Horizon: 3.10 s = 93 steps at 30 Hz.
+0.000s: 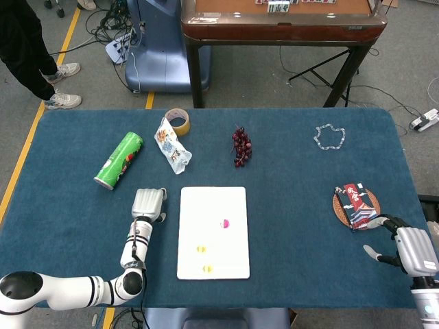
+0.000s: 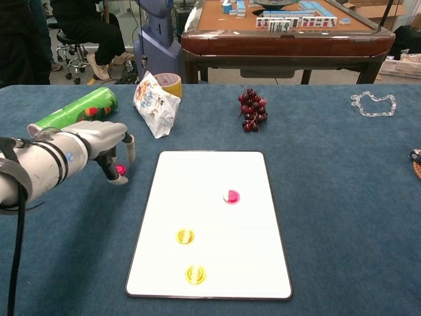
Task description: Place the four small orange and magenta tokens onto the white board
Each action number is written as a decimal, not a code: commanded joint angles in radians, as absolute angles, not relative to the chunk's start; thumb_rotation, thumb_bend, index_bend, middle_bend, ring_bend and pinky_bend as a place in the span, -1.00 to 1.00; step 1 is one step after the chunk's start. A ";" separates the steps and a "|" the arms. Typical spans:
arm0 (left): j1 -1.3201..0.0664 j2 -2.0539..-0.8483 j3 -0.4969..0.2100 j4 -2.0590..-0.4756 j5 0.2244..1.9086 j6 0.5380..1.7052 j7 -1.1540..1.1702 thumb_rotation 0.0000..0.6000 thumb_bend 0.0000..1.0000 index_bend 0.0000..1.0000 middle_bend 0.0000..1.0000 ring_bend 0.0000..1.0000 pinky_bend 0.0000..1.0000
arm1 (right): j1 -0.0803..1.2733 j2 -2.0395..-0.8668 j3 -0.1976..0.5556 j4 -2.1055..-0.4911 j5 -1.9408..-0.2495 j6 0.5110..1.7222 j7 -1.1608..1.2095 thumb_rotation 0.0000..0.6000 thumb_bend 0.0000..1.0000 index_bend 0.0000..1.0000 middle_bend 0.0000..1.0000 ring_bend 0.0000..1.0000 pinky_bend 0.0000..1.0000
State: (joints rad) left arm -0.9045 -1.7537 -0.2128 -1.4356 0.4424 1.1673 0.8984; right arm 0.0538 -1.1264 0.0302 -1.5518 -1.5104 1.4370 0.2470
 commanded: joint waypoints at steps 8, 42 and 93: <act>-0.887 -1.756 -0.212 -1.395 0.431 1.157 0.896 1.00 -0.44 -0.02 1.00 1.00 1.00 | 0.056 -1.133 0.029 -1.545 -1.508 1.430 0.248 1.00 -0.74 -0.13 -0.25 -0.27 0.03; -0.885 -1.775 -0.242 -1.381 0.432 1.148 0.915 1.00 -0.43 0.03 1.00 1.00 1.00 | 0.060 -1.149 0.022 -1.527 -1.506 1.417 0.253 1.00 -0.73 -0.13 -0.25 -0.27 0.03; -0.889 -1.782 -0.254 -1.364 0.414 1.145 0.940 1.00 -0.33 0.15 1.00 1.00 1.00 | 0.064 -1.165 0.017 -1.513 -1.508 1.407 0.260 1.00 -0.73 -0.13 -0.25 -0.27 0.03</act>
